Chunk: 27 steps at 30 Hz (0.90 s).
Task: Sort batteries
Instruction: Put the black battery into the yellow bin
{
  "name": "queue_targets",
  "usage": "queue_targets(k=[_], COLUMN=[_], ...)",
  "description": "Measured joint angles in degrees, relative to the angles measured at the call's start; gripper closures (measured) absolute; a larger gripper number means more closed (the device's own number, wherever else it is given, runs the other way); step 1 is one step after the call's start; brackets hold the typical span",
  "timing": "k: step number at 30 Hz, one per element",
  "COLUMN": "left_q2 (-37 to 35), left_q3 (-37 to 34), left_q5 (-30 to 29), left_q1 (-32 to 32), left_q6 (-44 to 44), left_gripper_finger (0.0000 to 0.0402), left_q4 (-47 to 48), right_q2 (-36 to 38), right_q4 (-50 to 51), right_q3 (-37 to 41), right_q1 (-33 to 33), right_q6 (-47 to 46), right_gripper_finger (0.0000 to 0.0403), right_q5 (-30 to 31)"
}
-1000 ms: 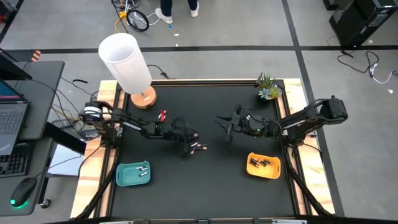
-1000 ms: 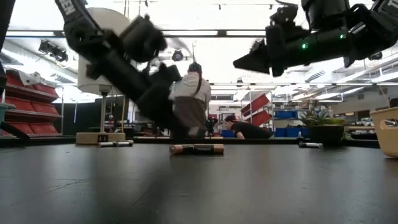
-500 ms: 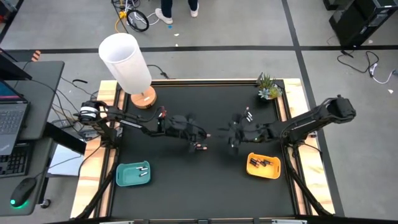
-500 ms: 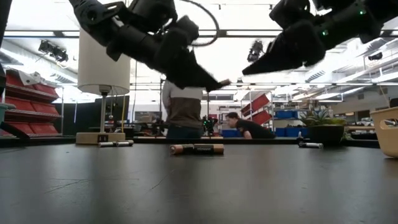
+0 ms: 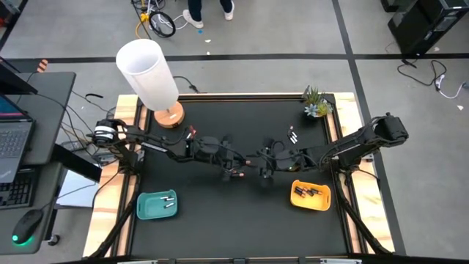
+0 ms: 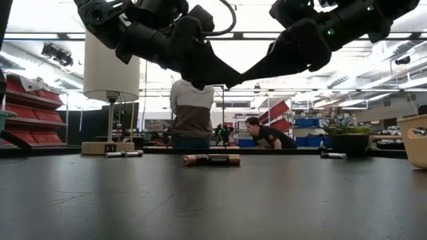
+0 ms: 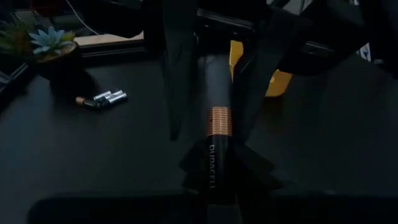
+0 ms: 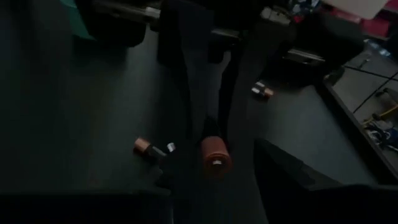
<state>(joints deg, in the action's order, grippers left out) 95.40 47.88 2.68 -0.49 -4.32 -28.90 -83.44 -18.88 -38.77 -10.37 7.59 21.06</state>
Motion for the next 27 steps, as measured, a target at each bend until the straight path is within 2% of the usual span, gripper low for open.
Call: queue_targets(k=[5,10,14,16,22,25,27], left_q2=[-0.07,-0.05,-0.02,-0.02,-0.22,-0.21,-0.22], left_q3=[0.0,0.0,0.0,0.05,0.22,0.22,0.22], left_q5=[-0.33,-0.46,-1.54,-3.67,-8.57,-9.51,-9.67], left_q1=[-0.23,-0.37,-0.39,-0.51,-0.35,-0.42,-0.38], left_q6=[0.0,-0.02,0.27,1.22,1.62,1.62,1.58], left_gripper_finger=[0.0343,0.0343,0.0342,0.032,0.0207,0.0185,0.0182], left_q4=[0.08,0.36,0.58,1.18,6.74,8.06,9.28], right_q2=[0.2,0.16,0.18,0.27,6.16,11.49,15.07], right_q4=[0.16,0.98,1.42,1.86,11.22,18.46,28.19], right_q3=[-0.16,-0.18,-0.25,-0.26,-0.34,-0.4,-1.8], right_q1=[0.0,0.43,0.63,0.67,0.52,-0.51,-1.86], right_q6=[-0.93,-1.64,-2.39,-2.27,-3.99,-7.19,-12.04], right_gripper_finger=[0.0286,0.0369,0.0371,0.0371,0.0371,0.0371,0.0371], right_q5=[-0.04,-2.5,-2.69,-2.64,0.23,0.48,0.25])
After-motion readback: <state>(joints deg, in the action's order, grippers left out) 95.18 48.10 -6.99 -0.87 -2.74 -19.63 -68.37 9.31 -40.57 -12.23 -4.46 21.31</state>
